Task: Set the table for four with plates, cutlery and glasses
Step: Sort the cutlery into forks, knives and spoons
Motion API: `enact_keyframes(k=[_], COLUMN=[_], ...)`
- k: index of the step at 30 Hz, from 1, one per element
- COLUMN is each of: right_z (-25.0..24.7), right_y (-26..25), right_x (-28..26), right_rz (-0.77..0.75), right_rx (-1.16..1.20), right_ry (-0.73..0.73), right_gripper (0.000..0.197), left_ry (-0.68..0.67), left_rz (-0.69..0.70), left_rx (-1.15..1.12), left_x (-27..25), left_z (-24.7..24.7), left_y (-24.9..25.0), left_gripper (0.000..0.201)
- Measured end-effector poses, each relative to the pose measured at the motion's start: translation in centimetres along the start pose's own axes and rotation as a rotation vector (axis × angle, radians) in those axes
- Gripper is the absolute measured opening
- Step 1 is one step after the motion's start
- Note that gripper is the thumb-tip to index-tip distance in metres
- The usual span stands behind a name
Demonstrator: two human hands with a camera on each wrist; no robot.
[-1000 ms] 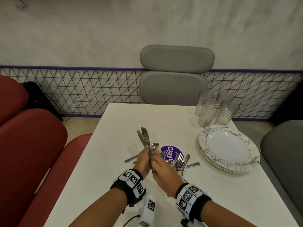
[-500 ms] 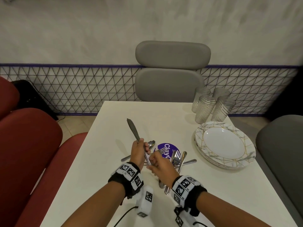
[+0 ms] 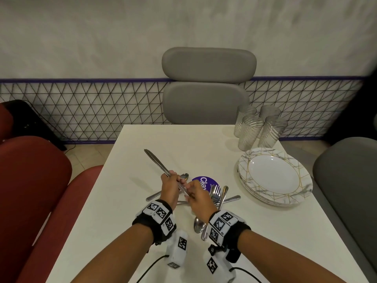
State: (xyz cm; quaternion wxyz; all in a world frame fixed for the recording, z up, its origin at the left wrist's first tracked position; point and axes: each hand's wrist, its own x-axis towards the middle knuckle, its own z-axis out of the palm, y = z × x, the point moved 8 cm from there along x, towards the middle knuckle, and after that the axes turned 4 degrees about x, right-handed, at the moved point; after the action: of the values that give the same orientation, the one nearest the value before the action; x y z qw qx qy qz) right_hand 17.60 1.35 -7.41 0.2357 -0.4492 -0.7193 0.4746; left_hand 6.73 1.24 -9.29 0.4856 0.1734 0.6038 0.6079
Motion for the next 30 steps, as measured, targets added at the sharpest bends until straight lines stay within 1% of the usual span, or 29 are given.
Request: enact_keyframes(k=[4, 7, 11, 15, 18, 20, 22, 26, 28, 30], right_z=[0.0, -0.1, -0.8, -1.7, -3.2, -4.2, -5.2, -7.1, -8.5, -10.2], right_y=[0.1, 0.1, 0.3, -0.3, -0.8, -0.8, -0.5, 1.2, 2.4, 3.9], right_x=[-0.3, -0.1, -0.1, 0.1, 0.8, 1.1, 1.1, 0.7, 0.0, -0.8], right_rz=[0.000, -0.010, -0.021, -0.061, -0.067, -0.046, -0.007, 0.076, 0.136, 0.210], right_rx=[-0.009, -0.064, -0.189, -0.356, -0.425, -0.454, -0.454, -0.506, -0.497, -0.463], right_ry=[0.011, 0.010, 0.016, 0.024, 0.069, 0.084, 0.076, 0.043, 0.047, 0.064], right_gripper=[0.023, 0.027, 0.032, 0.026, 0.024, 0.026, 0.025, 0.023, 0.021, 0.021], left_ry=[-0.012, -0.017, -0.066, -0.095, -0.118, -0.140, -0.177, -0.271, -0.344, -0.435], left_rz=[0.011, 0.013, -0.003, 0.005, -0.003, -0.028, -0.049, -0.065, -0.099, -0.141], left_rx=[-0.038, -0.053, 0.020, 0.100, 0.154, 0.171, 0.203, 0.315, 0.347, 0.369], left_x=[0.1, 0.3, 0.5, 0.5, 0.5, 0.5, 0.2, -0.1, -0.3, -1.1], left_z=[0.3, 0.6, 1.1, 2.2, 3.7, 4.8, 5.9, 8.5, 10.2, 12.1], left_y=[0.0, -0.2, -0.6, -1.4, -2.6, -3.2, -3.6, -4.8, -5.9, -6.4], left_gripper=[0.009, 0.009, 0.007, 0.015, 0.017, 0.021, 0.011, 0.002, 0.009, 0.025])
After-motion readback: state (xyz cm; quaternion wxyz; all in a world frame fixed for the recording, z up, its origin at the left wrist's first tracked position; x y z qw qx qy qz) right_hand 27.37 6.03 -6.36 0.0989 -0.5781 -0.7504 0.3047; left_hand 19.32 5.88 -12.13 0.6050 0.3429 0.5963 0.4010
